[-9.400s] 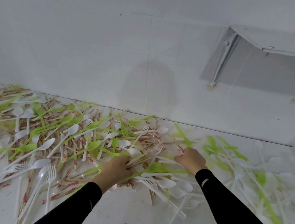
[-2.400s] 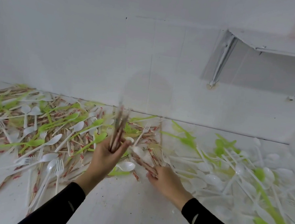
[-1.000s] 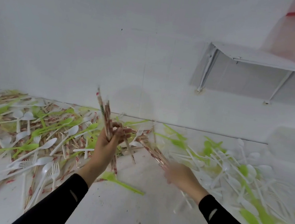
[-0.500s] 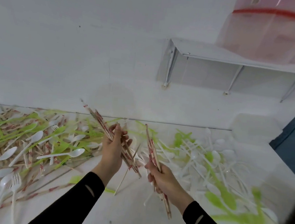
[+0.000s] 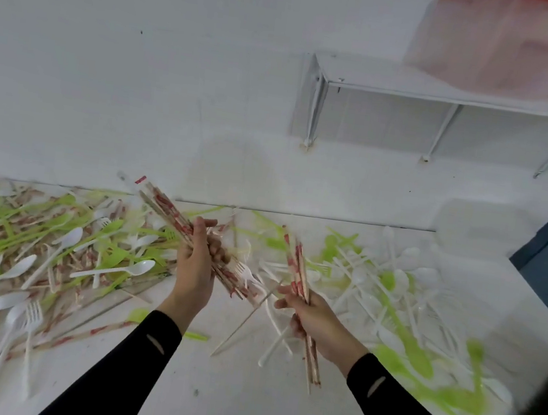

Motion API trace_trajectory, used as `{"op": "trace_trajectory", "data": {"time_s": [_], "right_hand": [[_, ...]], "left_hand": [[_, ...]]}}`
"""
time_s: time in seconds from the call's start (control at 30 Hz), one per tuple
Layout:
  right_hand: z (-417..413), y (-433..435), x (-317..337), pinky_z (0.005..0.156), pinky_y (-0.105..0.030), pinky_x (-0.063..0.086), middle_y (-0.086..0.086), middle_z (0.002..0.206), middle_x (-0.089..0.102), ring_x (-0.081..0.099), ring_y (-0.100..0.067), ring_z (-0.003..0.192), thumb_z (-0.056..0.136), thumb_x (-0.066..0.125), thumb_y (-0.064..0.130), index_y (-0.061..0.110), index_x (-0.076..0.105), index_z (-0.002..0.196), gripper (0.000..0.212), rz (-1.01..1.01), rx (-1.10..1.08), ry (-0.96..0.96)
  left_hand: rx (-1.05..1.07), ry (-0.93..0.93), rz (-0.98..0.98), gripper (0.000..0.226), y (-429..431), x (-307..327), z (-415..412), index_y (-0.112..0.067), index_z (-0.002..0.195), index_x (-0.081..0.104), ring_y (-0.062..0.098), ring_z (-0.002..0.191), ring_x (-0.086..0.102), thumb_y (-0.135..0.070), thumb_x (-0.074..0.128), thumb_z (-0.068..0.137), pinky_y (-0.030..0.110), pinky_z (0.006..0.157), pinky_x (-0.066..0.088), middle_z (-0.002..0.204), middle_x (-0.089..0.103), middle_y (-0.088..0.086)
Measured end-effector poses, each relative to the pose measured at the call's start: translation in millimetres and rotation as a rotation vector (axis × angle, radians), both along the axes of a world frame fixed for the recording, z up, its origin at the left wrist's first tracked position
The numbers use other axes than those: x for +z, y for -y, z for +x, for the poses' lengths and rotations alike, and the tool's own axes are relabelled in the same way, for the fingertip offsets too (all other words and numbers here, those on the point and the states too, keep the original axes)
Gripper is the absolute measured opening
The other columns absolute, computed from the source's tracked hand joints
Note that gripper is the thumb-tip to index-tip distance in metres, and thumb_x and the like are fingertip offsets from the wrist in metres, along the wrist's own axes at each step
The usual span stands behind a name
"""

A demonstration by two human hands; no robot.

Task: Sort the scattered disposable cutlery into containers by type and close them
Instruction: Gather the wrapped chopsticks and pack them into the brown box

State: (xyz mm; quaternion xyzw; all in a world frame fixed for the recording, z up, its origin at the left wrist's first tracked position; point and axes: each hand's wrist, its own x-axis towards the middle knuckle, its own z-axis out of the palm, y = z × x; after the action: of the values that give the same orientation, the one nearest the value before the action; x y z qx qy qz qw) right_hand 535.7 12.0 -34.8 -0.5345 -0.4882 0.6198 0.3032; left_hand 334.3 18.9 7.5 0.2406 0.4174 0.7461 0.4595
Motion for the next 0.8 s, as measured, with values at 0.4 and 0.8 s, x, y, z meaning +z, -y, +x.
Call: {"op": "trace_trajectory", "data": {"time_s": [0.4,0.8], "right_hand": [[-61,-9,-9,0.04,-0.021,0.03,-0.002,0.074,0.05,0.034,-0.009,0.039,0.099,0.054,0.033,0.013,0.062,0.09,0.023,0.009,-0.013,-0.023],[11,-30,92,0.047,-0.023,0.036,0.0,0.064,0.062,0.042,-0.011,0.045,0.103,0.047,0.035,0.015,0.058,0.096,0.024,0.332,-0.41,-0.37]], "left_hand": [[-0.142,-0.477,-0.371,0.027,41,-25,-26,-0.011,0.083,0.065,0.01,0.046,0.036,-0.037,0.067,0.09,0.022,0.041,0.029,0.061,0.048,0.001],[-0.57,-0.584,-0.305,0.031,34,-22,58,-0.004,0.083,0.068,0.011,0.052,0.038,-0.034,0.069,0.089,0.024,0.048,0.032,0.071,0.06,0.008]]}}
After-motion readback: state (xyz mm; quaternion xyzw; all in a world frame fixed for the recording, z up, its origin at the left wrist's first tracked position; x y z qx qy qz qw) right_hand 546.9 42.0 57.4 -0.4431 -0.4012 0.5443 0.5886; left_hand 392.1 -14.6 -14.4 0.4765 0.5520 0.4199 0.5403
